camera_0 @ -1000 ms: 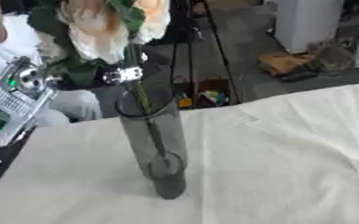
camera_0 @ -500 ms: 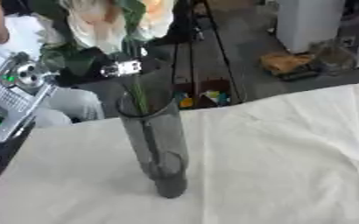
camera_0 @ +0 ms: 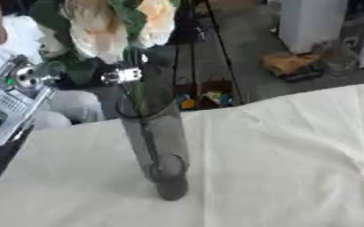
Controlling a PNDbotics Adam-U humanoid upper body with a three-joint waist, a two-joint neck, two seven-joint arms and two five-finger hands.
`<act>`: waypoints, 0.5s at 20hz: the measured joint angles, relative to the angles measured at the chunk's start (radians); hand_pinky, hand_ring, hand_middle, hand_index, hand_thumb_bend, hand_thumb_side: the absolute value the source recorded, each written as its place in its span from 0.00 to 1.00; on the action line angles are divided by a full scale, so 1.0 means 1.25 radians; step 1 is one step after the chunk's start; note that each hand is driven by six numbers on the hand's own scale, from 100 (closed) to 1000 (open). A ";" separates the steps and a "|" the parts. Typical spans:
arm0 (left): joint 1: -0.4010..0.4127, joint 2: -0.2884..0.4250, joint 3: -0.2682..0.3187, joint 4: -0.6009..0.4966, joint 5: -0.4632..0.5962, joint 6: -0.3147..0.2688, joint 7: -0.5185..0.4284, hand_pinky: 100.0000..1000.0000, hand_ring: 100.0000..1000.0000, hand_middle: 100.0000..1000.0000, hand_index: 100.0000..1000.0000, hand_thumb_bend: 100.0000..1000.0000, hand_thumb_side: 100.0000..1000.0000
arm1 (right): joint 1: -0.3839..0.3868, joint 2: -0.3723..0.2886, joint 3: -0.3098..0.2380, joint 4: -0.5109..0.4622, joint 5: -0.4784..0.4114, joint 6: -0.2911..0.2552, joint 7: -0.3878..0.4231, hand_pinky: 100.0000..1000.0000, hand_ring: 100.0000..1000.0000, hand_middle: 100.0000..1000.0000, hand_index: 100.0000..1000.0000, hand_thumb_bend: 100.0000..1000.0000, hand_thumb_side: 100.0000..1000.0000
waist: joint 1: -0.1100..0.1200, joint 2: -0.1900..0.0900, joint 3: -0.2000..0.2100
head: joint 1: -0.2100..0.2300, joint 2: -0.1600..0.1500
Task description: Arrange flowers into the vase.
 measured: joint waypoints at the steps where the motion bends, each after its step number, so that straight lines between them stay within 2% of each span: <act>1: 0.001 0.002 0.000 -0.003 -0.002 -0.002 -0.008 1.00 1.00 1.00 1.00 0.00 1.00 | 0.000 0.001 0.000 0.000 0.000 0.000 0.000 0.56 0.69 0.56 0.71 0.00 1.00 | 0.000 0.001 0.000 | -0.001 0.000; 10: 0.010 0.011 -0.006 -0.025 -0.049 -0.003 -0.052 1.00 1.00 1.00 1.00 0.00 1.00 | 0.000 0.004 0.000 0.000 0.001 -0.001 0.000 0.56 0.69 0.56 0.71 0.00 1.00 | -0.001 0.005 0.000 | -0.001 -0.007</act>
